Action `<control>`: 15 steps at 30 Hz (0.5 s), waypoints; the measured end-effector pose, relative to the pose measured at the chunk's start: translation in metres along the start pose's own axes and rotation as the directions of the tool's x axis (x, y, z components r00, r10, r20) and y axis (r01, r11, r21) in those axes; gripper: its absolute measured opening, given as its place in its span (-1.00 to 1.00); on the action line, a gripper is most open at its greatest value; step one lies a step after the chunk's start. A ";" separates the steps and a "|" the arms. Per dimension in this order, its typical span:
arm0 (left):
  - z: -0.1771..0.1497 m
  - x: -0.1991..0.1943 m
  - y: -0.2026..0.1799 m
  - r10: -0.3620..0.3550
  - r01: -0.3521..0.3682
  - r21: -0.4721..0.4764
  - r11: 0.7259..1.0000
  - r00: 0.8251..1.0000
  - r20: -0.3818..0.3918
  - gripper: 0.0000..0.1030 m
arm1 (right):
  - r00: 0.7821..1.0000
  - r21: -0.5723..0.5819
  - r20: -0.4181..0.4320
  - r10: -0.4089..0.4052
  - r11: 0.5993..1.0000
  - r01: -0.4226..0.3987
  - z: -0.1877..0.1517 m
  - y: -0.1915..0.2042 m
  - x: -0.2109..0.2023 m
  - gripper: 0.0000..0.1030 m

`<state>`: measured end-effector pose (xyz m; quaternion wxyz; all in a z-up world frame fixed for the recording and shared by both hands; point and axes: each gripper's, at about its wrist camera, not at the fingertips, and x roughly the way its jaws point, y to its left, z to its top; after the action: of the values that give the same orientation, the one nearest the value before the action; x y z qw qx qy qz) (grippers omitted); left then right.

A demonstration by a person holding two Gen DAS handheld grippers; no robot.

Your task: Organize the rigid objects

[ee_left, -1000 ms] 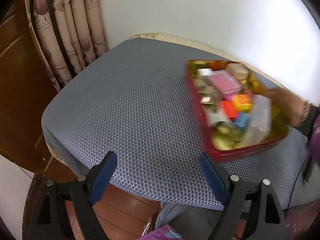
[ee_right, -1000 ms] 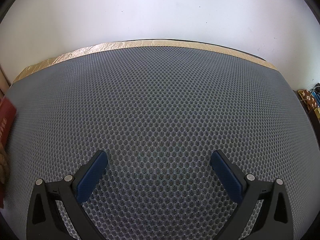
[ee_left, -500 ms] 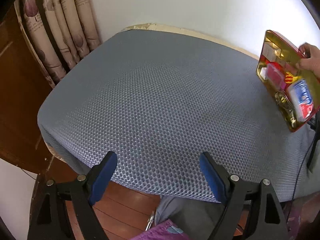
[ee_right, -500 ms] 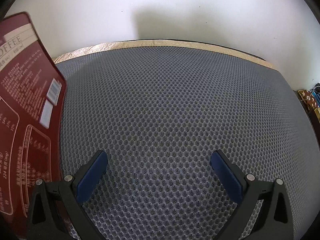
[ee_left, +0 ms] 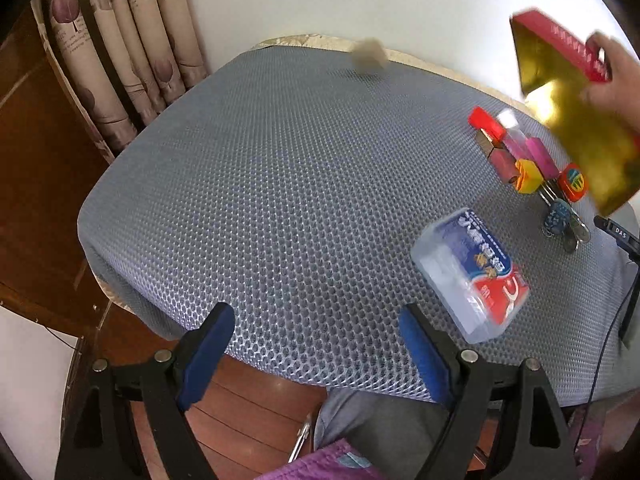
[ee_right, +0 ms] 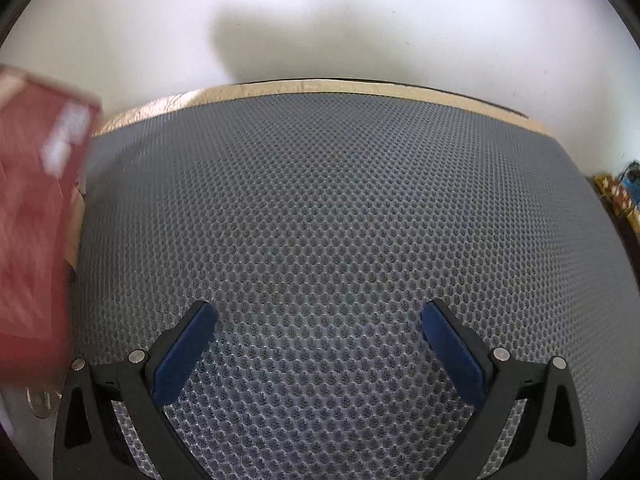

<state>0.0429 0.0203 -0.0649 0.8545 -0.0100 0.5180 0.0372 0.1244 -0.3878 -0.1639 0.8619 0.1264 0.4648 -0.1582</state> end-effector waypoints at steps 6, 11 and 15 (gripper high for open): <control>-0.003 -0.012 0.010 0.036 -0.035 -0.027 0.999 0.999 0.031 0.68 | 1.000 0.002 0.000 0.001 1.000 -0.001 0.000 0.000 0.001 1.00; -0.020 -0.068 0.060 0.125 -0.086 -0.209 0.974 0.975 0.181 0.68 | 1.000 0.002 0.001 0.000 1.000 0.000 -0.002 0.002 0.000 1.00; -0.028 -0.087 0.090 0.206 -0.133 -0.292 0.947 0.950 0.236 0.68 | 1.000 0.002 0.000 0.000 1.000 0.000 0.001 0.003 0.002 1.00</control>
<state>-0.0287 0.1037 0.0011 0.8997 -0.0776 0.3886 0.1829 0.1272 -0.3851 -0.1649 0.8618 0.1272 0.4646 -0.1590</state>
